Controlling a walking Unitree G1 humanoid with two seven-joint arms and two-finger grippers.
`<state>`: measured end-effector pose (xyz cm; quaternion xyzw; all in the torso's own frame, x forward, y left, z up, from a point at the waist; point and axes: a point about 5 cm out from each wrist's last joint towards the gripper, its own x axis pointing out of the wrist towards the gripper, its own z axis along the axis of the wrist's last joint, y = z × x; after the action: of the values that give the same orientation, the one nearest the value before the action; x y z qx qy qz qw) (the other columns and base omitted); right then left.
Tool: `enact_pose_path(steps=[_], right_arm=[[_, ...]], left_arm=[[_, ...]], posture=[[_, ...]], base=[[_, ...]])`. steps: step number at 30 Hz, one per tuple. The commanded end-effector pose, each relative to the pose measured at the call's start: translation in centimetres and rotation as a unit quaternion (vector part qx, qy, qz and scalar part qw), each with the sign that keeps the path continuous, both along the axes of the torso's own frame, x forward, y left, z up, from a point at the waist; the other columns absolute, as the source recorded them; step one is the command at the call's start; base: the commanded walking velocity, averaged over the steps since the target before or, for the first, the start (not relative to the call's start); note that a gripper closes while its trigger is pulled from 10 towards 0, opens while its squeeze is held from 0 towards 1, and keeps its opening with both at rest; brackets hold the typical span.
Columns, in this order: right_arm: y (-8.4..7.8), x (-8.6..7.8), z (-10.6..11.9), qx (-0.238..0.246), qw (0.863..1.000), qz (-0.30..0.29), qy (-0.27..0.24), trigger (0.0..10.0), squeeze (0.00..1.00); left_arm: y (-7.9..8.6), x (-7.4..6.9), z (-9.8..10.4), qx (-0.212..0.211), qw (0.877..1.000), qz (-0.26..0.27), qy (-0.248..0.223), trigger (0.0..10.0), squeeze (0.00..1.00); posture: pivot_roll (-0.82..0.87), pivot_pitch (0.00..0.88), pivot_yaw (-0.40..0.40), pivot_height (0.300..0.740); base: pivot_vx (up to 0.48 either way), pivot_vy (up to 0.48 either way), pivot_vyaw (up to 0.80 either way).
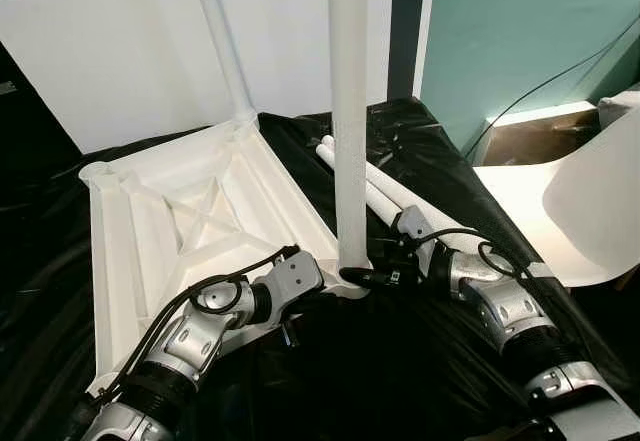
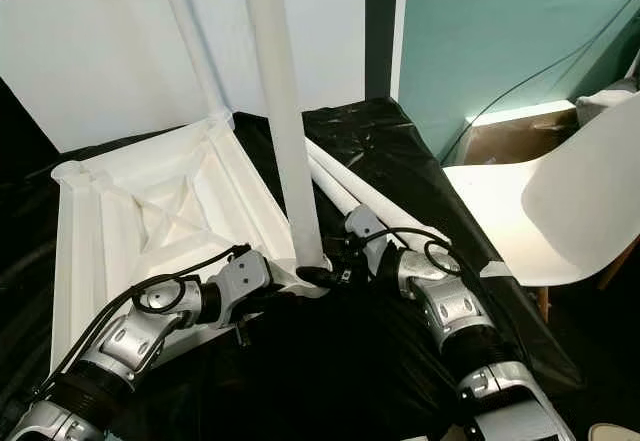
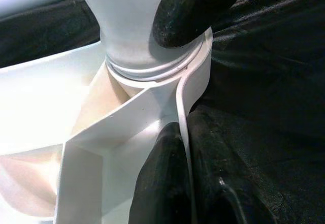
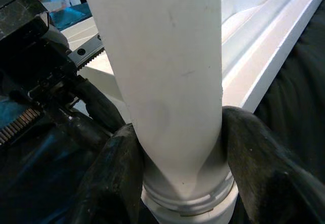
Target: Building children table
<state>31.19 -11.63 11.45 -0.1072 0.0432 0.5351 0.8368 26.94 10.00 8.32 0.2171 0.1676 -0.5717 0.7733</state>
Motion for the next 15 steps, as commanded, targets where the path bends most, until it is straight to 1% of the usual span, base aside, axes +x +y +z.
enact_pose_path(steps=[1,6,7,9,10,12,13,15], right_arm=[[-0.1,0.7,0.9,-0.001,1.0,0.002,-0.015,0.0,0.0],[0.2,0.6,1.0,0.006,1.0,0.006,-0.021,0.0,0.0],[0.4,0.4,0.7,0.014,1.0,-0.009,-0.025,0.0,0.0],[0.5,0.2,0.5,0.02,0.999,-0.021,-0.029,0.0,0.0],[0.7,0.3,0.1,0.039,0.996,-0.075,-0.031,0.0,0.0],[0.7,0.3,0.1,0.039,0.996,-0.075,-0.031,0.0,0.0],[1.3,-1.2,-2.0,0.066,0.983,-0.167,-0.034,0.0,0.0],[1.3,-1.2,-2.0,0.066,0.983,-0.167,-0.034,0.0,0.0]], left_arm=[[0.6,-3.1,-5.0,0.041,0.992,-0.016,0.12,10.0,0.0],[0.6,-3.2,-5.0,0.041,0.992,-0.015,0.121,10.0,0.0],[0.6,-3.2,-5.0,0.041,0.992,-0.015,0.12,10.0,0.0],[0.6,-3.3,-5.0,0.041,0.992,-0.015,0.12,10.0,0.0],[0.6,-3.3,-5.0,0.041,0.992,-0.015,0.12,10.0,0.0],[0.6,-3.3,-5.0,0.041,0.992,-0.015,0.12,10.0,0.0],[0.6,-3.3,-5.0,0.041,0.992,-0.016,0.12,10.0,0.0],[0.6,-3.3,-5.0,0.041,0.992,-0.016,0.12,10.0,0.0]], posture=[[0.12,0.0,0.016,0.74],[0.12,0.0,0.012,0.74],[0.12,0.0,0.011,0.74],[0.12,0.0,0.01,0.74],[0.12,0.0,0.008,0.74],[0.12,0.0,0.008,0.74],[0.12,0.0,0.014,0.74],[0.12,0.0,0.014,0.74]], base=[[0.0,0.0,0.0],[0.0,0.0,0.0],[0.0,0.0,0.0],[0.0,0.0,0.0],[0.0,0.0,0.0],[0.0,0.0,0.0],[0.0,0.0,0.0],[0.0,0.0,0.0]])
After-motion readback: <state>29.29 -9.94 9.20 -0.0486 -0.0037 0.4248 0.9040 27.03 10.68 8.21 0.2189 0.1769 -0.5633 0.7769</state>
